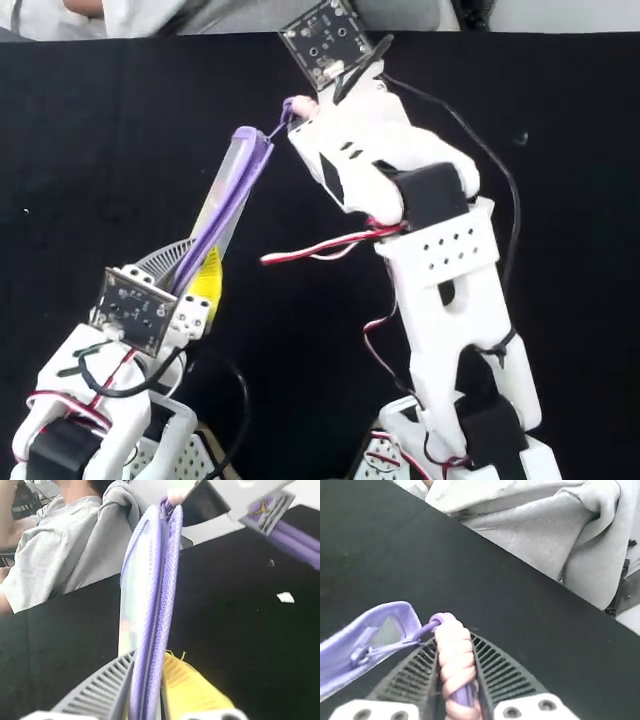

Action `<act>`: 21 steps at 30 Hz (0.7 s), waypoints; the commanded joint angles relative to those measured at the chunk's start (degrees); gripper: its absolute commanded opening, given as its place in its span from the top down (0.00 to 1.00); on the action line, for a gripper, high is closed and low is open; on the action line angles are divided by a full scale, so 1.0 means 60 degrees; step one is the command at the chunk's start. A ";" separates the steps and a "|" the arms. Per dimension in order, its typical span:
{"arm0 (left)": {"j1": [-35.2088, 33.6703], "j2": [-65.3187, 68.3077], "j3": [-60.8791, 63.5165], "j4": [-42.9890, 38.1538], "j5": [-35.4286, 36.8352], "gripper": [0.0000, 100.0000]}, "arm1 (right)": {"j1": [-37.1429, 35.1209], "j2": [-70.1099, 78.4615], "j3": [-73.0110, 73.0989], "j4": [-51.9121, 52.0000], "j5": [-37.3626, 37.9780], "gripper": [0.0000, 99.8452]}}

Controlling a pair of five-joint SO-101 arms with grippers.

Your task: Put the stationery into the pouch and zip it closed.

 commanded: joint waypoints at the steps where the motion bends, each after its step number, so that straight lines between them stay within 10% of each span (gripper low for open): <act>1: 0.0007 -0.0689 -0.1194 -0.0059 0.0425 0.97 | 0.0938 0.0007 0.0725 -0.0908 0.0088 0.99; 21: 0.0007 -0.0659 -0.3333 -0.0117 0.0762 0.97 | 0.0923 0.0022 0.3963 -0.3238 0.0103 0.99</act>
